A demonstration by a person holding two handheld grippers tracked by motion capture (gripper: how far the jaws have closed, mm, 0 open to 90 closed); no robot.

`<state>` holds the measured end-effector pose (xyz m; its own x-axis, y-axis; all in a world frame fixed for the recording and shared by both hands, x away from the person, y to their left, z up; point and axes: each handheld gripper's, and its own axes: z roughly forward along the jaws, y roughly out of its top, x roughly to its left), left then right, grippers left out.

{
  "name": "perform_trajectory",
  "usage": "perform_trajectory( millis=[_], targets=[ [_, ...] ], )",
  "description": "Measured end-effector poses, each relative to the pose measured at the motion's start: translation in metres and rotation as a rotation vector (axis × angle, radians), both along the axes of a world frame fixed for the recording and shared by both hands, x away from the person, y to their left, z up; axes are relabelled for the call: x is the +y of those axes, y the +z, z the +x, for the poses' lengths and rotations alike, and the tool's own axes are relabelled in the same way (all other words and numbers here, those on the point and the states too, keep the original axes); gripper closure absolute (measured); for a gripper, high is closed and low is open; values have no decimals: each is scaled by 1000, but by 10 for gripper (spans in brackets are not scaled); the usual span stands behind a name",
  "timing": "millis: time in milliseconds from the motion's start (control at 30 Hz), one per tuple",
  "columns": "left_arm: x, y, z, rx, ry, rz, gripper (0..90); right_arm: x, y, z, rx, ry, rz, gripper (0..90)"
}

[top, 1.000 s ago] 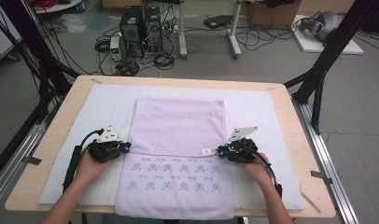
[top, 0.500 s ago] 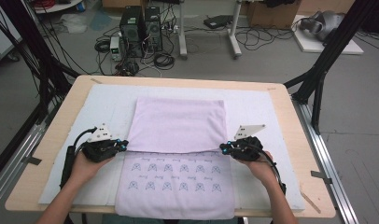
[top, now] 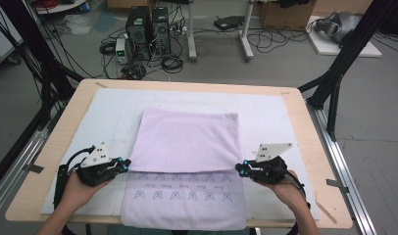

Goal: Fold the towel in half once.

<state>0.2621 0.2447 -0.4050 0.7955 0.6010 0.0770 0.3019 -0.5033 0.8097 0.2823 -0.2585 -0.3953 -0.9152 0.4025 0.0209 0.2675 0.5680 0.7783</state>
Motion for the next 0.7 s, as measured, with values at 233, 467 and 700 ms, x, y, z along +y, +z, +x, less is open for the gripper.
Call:
perform_trajectory(
  millis=[233, 467, 700],
  targets=[
    [-10, -2, 6, 9, -42, -10, 684, 2, -5, 6, 6, -37, 9, 642],
    [-21, -27, 24, 76, -62, 40, 656, 27, -33, 24, 45, -22, -103, 611],
    [-21, -41, 22, 98, -55, 4, 788, 27, -45, 26, 59, -24, -94, 759]
  ],
)
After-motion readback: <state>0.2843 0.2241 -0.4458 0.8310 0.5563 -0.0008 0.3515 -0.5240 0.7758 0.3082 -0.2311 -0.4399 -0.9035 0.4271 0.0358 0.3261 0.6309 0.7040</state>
